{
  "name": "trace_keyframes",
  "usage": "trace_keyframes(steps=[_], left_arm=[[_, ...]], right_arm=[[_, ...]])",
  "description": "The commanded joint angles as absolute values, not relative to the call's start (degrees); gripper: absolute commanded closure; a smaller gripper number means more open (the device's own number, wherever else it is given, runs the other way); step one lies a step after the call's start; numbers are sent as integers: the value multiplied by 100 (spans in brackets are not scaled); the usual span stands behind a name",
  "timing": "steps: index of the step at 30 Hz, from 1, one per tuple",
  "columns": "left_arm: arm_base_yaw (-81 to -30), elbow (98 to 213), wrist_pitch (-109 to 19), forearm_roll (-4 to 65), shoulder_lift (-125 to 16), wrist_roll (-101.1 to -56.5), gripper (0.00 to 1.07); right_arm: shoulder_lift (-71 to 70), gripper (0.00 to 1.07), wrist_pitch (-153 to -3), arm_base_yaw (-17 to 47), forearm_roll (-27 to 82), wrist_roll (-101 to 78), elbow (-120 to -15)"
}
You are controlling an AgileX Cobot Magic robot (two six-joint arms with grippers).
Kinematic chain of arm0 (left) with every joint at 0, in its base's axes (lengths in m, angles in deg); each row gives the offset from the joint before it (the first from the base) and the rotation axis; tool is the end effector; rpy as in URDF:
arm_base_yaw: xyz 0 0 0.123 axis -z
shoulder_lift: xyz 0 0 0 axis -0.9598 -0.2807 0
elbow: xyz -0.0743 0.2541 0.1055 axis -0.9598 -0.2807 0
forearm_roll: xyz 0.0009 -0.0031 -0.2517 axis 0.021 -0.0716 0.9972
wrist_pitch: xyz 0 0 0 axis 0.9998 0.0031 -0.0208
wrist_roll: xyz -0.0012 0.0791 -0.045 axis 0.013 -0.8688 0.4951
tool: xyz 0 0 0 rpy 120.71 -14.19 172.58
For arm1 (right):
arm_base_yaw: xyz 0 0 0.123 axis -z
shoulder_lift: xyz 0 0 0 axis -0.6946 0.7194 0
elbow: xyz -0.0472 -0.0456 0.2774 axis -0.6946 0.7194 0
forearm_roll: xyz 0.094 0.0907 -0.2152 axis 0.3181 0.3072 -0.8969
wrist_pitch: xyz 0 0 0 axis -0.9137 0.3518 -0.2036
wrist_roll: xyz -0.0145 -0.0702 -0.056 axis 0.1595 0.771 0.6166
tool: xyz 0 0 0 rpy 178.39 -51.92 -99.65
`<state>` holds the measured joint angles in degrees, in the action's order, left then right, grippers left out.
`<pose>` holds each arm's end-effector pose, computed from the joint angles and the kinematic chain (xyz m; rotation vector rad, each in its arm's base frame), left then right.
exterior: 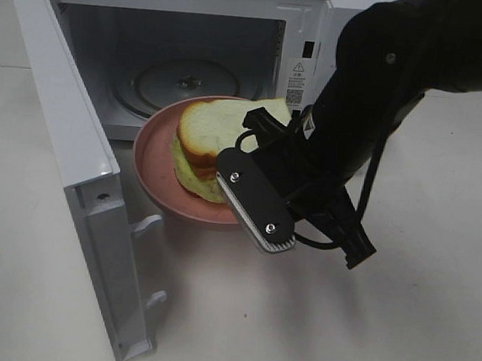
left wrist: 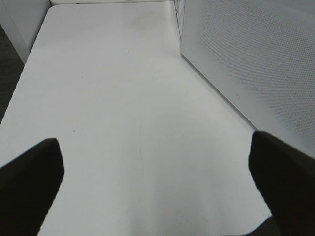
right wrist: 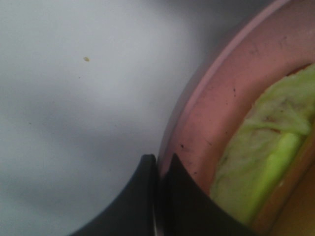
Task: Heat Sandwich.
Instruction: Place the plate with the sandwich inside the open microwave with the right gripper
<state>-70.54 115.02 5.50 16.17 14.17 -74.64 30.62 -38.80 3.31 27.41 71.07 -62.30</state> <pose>-0.0083 0.0004 0.2809 0.0501 2.0382 -0.0385 0.2603 0.2236 0.1963 -2.4980 1.2183 -0.2150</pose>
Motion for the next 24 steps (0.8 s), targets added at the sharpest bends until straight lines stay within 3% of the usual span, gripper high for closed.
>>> trace_keyframes(steps=[1, 24], left_arm=[[-7066, 11496, 521, 1617, 1514, -7441, 9], [-7066, 11496, 521, 1617, 1514, -7441, 9]], right_arm=[[3228, 107, -4000, 406, 2741, 7256, -6527], [4557, 107, -3278, 475, 2741, 7262, -8304]])
